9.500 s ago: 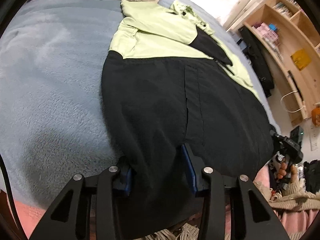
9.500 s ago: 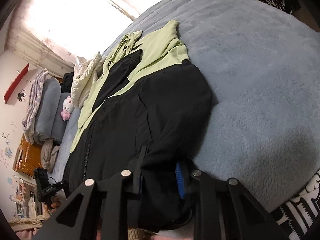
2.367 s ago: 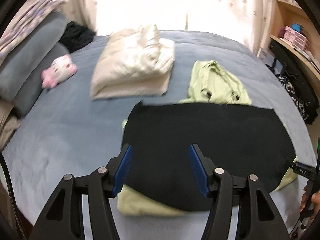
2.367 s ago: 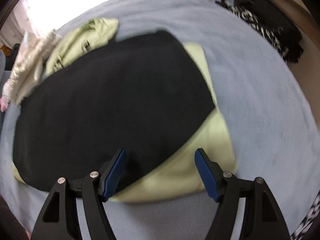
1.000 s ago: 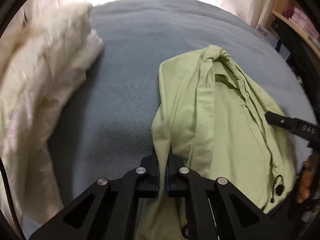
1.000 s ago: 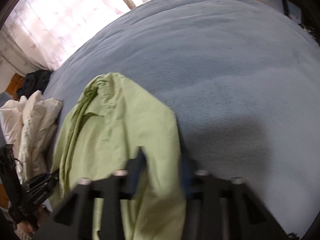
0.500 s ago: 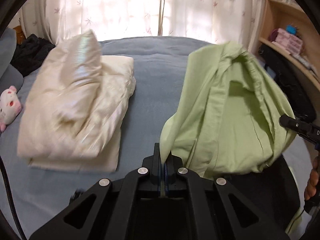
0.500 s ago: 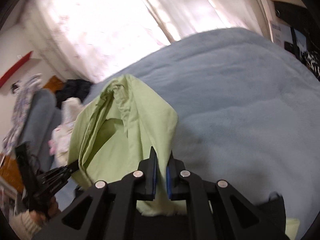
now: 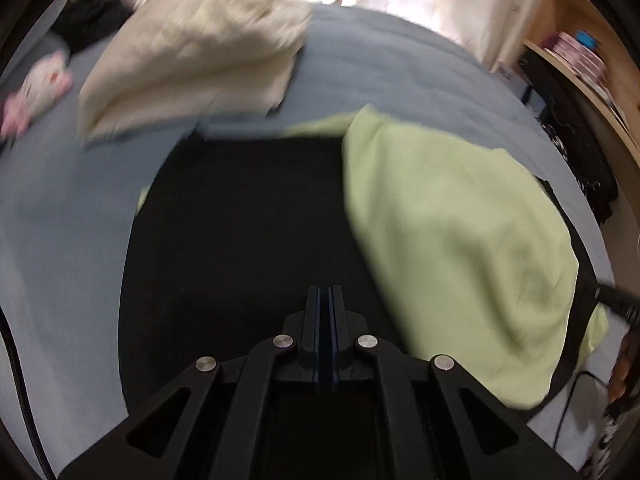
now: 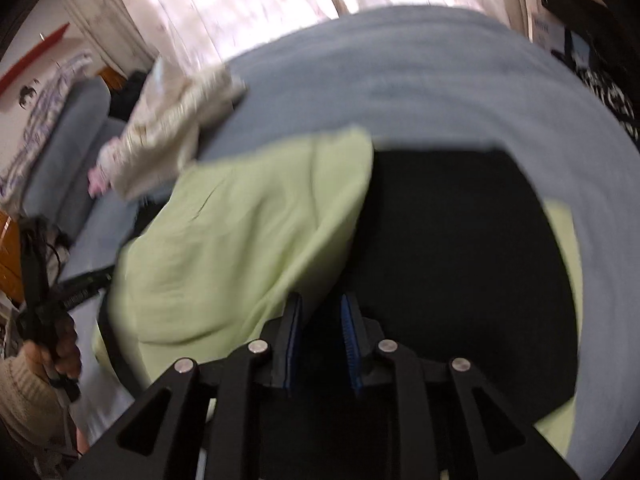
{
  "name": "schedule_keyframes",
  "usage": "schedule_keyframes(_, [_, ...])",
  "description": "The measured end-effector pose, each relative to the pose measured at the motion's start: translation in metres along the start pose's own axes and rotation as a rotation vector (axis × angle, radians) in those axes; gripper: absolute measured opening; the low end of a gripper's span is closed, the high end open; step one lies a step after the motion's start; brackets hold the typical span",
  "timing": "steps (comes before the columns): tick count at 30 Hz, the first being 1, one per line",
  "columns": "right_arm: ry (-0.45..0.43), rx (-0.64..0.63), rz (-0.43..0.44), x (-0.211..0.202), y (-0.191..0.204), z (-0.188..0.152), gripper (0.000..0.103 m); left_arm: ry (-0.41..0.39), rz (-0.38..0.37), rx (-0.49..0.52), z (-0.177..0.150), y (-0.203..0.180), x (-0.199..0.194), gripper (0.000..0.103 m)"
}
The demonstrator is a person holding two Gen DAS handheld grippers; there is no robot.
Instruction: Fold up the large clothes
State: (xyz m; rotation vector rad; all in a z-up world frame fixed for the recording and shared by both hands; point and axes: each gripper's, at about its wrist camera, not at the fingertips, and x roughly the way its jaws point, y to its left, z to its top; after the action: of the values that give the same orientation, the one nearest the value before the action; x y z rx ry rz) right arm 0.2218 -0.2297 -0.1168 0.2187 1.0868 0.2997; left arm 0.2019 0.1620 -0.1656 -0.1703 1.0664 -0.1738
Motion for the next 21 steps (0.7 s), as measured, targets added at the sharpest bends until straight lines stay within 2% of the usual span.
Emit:
schedule_keyframes(2, [0.020, -0.005, -0.003, -0.002, 0.005, -0.019, 0.020, 0.015, -0.018, -0.036, -0.012, 0.009, -0.005, 0.002])
schedule_keyframes(9, [0.027, -0.070, 0.017, -0.025, 0.031, -0.065, 0.020, 0.008, -0.073, -0.035, -0.054, 0.004, -0.046, 0.002])
schedule_keyframes(18, [-0.008, -0.138, 0.071, -0.074, 0.079, -0.090, 0.021, 0.005, -0.150, 0.029, -0.084, -0.038, -0.097, 0.006])
schedule_keyframes(21, [-0.005, -0.127, 0.099, -0.089, 0.089, -0.097, 0.030, 0.011, -0.185, 0.040, -0.093, -0.046, -0.111, 0.014])
